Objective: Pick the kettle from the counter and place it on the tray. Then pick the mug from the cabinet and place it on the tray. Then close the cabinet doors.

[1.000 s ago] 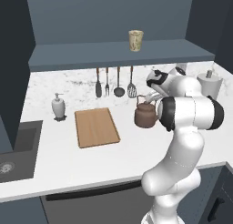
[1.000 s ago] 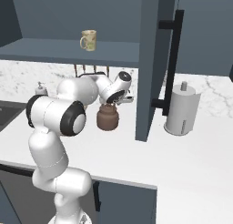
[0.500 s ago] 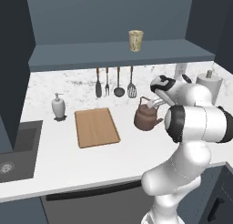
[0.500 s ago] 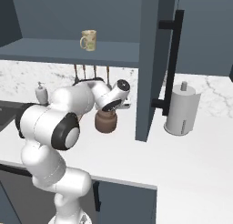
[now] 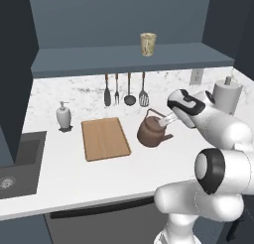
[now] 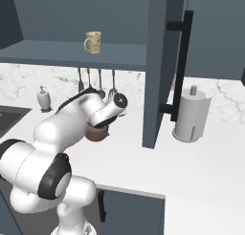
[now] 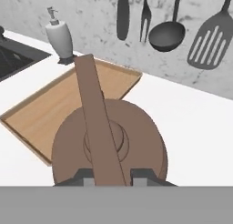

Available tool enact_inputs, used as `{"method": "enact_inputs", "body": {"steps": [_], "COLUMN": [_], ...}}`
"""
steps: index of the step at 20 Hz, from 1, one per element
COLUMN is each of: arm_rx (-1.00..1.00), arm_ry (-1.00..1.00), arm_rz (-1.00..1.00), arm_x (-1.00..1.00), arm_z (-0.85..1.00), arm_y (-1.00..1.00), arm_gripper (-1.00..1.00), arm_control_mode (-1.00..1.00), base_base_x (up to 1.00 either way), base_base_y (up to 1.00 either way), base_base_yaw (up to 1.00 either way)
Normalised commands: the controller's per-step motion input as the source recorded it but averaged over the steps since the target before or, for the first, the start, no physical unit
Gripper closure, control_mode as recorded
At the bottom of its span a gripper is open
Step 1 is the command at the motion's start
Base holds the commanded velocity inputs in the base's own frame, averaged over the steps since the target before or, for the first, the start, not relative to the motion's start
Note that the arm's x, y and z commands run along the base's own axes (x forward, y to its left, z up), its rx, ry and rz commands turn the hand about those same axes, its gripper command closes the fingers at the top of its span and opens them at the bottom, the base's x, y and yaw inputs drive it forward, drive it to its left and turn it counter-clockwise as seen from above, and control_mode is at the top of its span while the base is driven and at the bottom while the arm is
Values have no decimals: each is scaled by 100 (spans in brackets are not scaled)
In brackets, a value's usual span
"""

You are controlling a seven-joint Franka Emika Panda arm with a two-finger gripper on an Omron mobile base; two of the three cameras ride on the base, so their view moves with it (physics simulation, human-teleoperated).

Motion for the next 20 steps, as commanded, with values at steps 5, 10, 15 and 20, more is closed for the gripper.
{"method": "enact_inputs", "body": {"steps": [5, 10, 15, 20], "arm_rx": [0, -1, -5, -10], "arm_ry": [-1, -13, -31, -14], "arm_rz": [12, 4, 0, 0], "arm_x": [-17, 4, 4, 15], "arm_z": [46, 30, 0, -1], "arm_y": [77, 70, 76, 69], "arm_gripper": [100, 100, 100, 100], "arm_control_mode": [-100, -100, -100, -100], "base_base_x": [0, 0, 0, 0], "base_base_y": [0, 0, 0, 0], "base_base_yaw": [0, 0, 0, 0]}}
